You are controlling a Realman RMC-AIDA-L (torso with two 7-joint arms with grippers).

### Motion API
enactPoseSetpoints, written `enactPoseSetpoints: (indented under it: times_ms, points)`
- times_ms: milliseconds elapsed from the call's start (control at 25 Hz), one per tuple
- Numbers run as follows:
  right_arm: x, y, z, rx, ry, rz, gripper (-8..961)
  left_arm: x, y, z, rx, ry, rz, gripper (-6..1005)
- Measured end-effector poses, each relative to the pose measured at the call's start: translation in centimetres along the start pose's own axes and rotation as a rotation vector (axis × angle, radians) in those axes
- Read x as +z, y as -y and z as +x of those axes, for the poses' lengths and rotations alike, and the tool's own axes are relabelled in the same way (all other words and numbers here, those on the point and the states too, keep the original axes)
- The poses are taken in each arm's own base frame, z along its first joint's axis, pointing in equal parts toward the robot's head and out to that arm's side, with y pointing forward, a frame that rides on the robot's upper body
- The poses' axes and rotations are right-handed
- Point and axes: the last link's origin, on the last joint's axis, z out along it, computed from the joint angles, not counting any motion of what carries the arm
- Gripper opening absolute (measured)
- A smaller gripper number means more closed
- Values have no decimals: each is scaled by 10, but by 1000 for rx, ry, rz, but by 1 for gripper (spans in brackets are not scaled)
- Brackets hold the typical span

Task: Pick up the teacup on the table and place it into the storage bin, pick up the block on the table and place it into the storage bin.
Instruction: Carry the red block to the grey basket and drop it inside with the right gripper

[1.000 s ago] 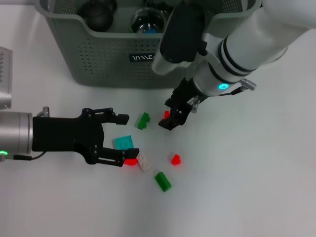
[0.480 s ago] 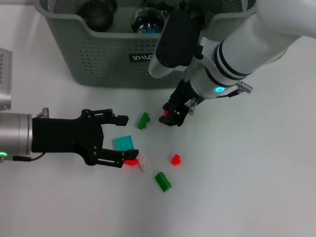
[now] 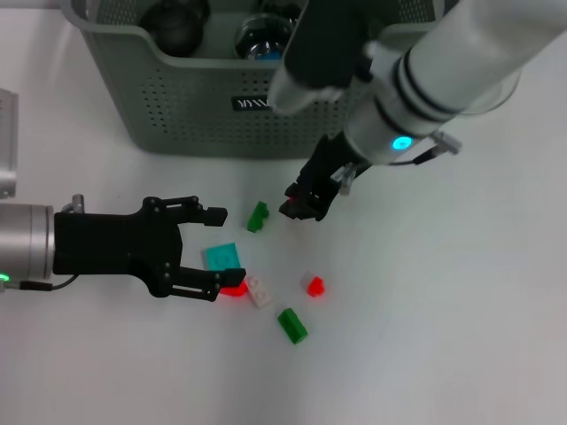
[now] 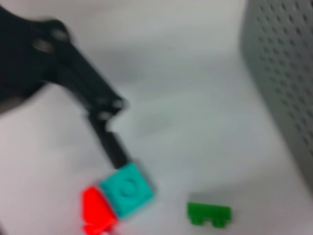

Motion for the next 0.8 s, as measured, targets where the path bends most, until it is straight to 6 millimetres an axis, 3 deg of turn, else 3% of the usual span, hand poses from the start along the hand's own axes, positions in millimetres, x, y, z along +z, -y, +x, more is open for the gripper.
enactPoseSetpoints:
  times_ms: [160,400,520,560,680,800]
  points:
    - [-45,-3,-12,13,26,-79,209,-4,0,-1,-6,-2,6,887]
    - [-149,-2,-40,56,192,-116,230,-5,-1,-2,-7,-1,8,887]
    - [-193,8,-53,110,309,-51,241,-4,0,-1,-3,-2,7,887]
    - [-208,20,-60,163,361,24,244,-4,0,-1,-2,-2,6,887]
    - [-214,36,-65,212,384,130,255,-4,0,1,2,-6,2,887]
    - [-202,57,-68,259,358,247,266,-3,1,3,4,-10,1,887]
